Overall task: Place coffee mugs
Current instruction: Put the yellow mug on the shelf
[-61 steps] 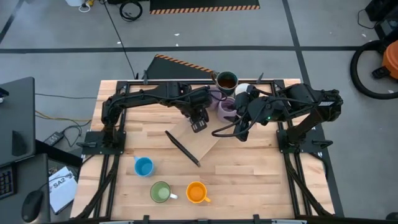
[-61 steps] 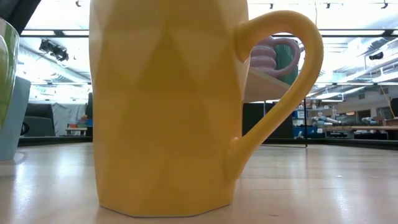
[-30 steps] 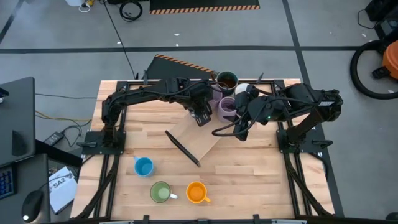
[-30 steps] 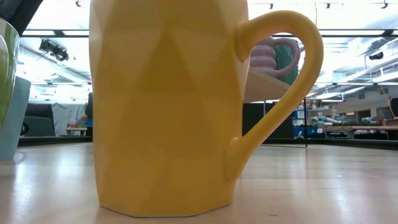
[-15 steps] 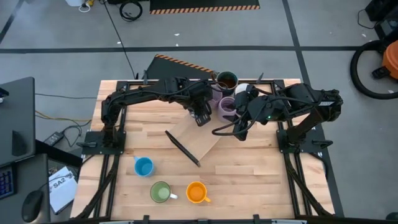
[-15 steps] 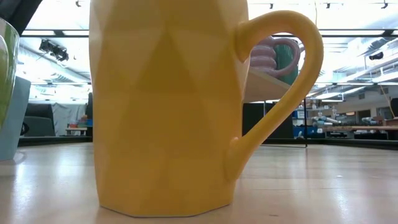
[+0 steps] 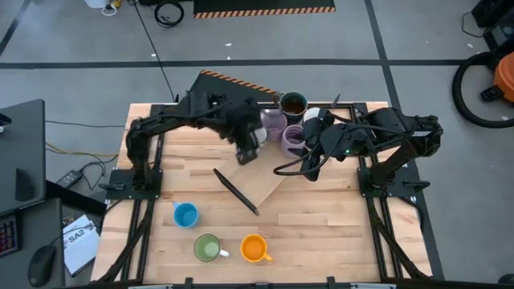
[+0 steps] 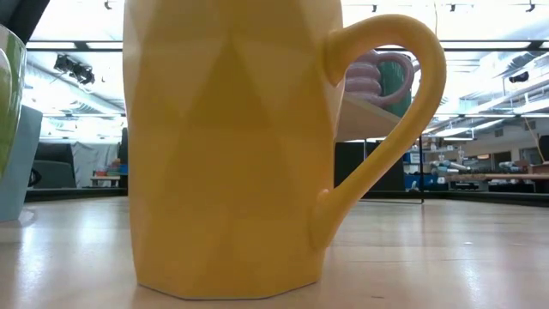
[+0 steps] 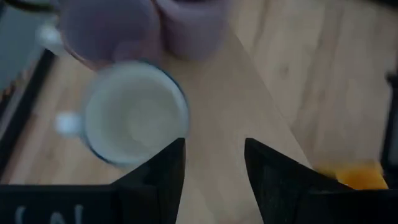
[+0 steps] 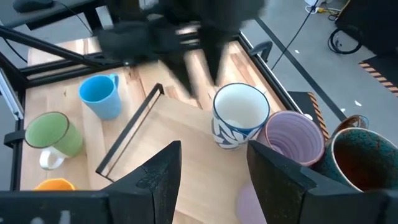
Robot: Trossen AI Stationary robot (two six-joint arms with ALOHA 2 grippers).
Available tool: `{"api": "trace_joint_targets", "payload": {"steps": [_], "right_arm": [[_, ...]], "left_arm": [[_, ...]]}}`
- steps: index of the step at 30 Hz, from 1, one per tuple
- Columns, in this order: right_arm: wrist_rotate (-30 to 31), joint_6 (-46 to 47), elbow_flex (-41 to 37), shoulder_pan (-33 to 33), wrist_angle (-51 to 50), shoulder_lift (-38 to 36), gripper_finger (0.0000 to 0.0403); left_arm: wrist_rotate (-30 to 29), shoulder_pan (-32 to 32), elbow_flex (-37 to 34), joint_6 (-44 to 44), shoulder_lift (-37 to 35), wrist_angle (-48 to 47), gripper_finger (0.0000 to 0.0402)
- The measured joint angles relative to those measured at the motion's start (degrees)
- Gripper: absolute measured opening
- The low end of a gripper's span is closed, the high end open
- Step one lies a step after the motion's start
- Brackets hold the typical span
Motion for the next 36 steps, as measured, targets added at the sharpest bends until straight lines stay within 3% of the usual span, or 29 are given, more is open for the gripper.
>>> {"api": "trace_joint_targets", "payload": {"steps": [6, 11, 20, 28, 36], "right_arm": [[0.3, -1.6, 0.0, 0.0, -1.6, 0.0, 0.0189], [0.4, -4.4, 0.0, 0.0, -1.6, 0.0, 0.0189], [0.3, -5.9, 0.0, 0.0, -1.5, 0.0, 0.0189], [-3.8, -6.3, 0.0, 0.0, -1.2, 0.4, 0.0189], [-10.1, -3.4, 0.0, 0.6, 0.6, 3.9, 0.0189]], "left_arm": [[2.7, -7.7, -3.9, -1.2, -2.8, -6.7, 0.0172], [3.8, -15.4, -7.3, -3.4, -2.8, -6.5, 0.0172], [3.9, -24.2, -22.1, -13.2, -7.7, -6.2, 0.0172], [-0.8, -25.8, -32.4, -22.5, -17.1, -2.7, 0.0171], [-9.8, -22.2, -33.0, -21.6, -23.2, 0.9, 0.0171]]}}
